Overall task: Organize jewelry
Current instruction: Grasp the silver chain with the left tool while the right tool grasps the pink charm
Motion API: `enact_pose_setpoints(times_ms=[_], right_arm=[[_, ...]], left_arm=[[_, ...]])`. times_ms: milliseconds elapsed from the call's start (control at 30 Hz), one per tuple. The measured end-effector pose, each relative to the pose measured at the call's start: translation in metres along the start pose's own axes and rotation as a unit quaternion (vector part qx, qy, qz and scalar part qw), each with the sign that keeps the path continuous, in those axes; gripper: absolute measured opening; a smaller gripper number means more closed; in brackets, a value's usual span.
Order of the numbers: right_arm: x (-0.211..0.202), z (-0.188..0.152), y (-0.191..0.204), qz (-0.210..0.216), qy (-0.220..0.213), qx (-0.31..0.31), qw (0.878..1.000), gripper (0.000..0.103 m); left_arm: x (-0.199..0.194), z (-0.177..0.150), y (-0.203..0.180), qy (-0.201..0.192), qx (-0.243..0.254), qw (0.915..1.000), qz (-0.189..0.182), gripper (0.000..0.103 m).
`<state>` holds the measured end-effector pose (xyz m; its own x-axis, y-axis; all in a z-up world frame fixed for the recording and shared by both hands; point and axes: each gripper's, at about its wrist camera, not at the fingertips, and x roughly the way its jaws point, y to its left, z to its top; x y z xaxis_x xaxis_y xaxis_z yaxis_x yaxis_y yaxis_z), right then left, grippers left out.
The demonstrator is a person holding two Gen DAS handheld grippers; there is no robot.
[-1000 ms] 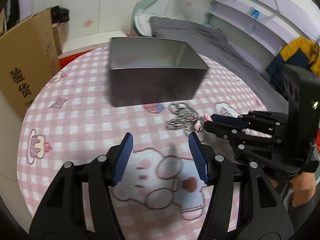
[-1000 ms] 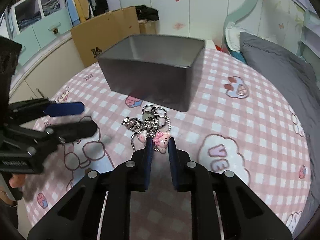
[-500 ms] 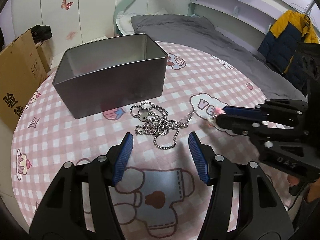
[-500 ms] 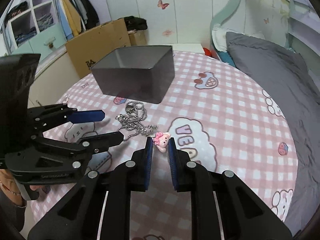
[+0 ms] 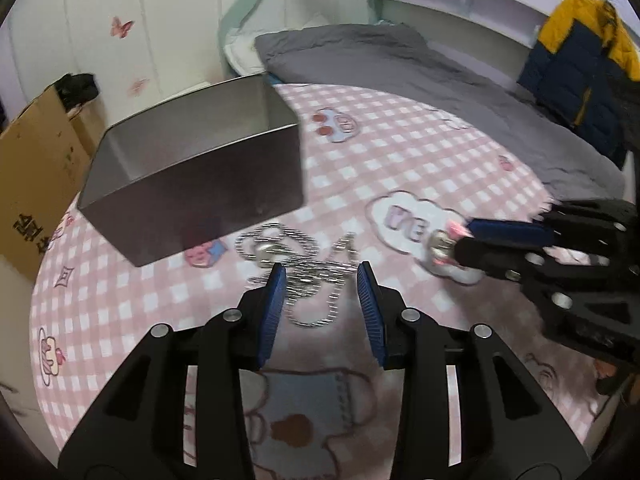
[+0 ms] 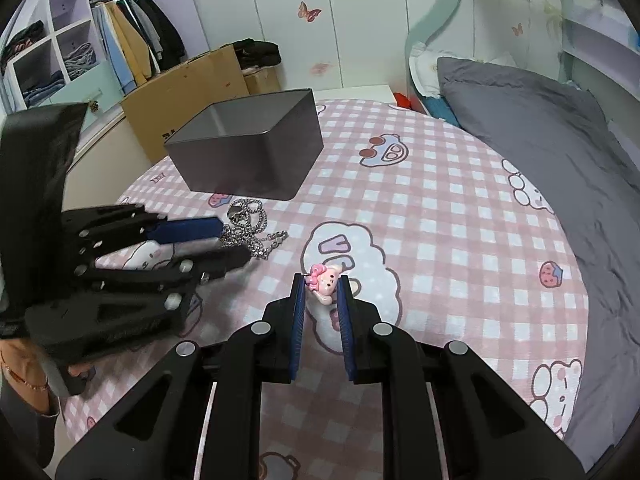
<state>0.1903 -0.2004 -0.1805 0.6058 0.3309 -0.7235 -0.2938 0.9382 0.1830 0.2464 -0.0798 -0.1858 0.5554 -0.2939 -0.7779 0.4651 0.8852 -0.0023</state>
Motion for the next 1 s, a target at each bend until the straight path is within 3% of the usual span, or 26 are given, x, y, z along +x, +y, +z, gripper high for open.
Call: enact_pose_setpoints(times_ms=[100,200,233,300,467,700,1000], right_arm=[[0.002,-0.001,-0.001,0.004,0.002,0.001,1.0,0.014],[0.006,-0.002,-0.001,0.009,0.004,0.002,1.0,0.014],[0.007,-0.002,-0.001,0.01,0.005,0.002,1.0,0.014],[0.009,-0.001,0.001,0.013,0.006,0.002,1.0,0.014],[0.008,0.002,0.003,0.017,0.003,-0.001,1.0,0.014],[-0.003,0.011,0.012,0.023,-0.013,-0.008,1.0,0.014],[-0.025,0.033,0.036,0.044,-0.043,-0.019,0.998,0.014]], left_arm=[[0.007,0.0,0.013,0.009,-0.026,0.9996,-0.004,0.037],[0.011,-0.001,0.013,0.012,-0.02,0.9997,-0.001,0.036],[0.011,-0.001,0.011,0.011,-0.016,0.9998,0.001,0.034],[0.011,-0.001,0.012,0.009,-0.017,0.9998,0.0,0.02],[0.004,-0.005,0.019,0.004,-0.036,0.9993,-0.011,0.014],[-0.047,-0.005,0.047,-0.051,-0.096,0.9907,-0.081,0.014],[-0.115,0.003,0.067,-0.123,-0.121,0.9784,-0.114,0.014]])
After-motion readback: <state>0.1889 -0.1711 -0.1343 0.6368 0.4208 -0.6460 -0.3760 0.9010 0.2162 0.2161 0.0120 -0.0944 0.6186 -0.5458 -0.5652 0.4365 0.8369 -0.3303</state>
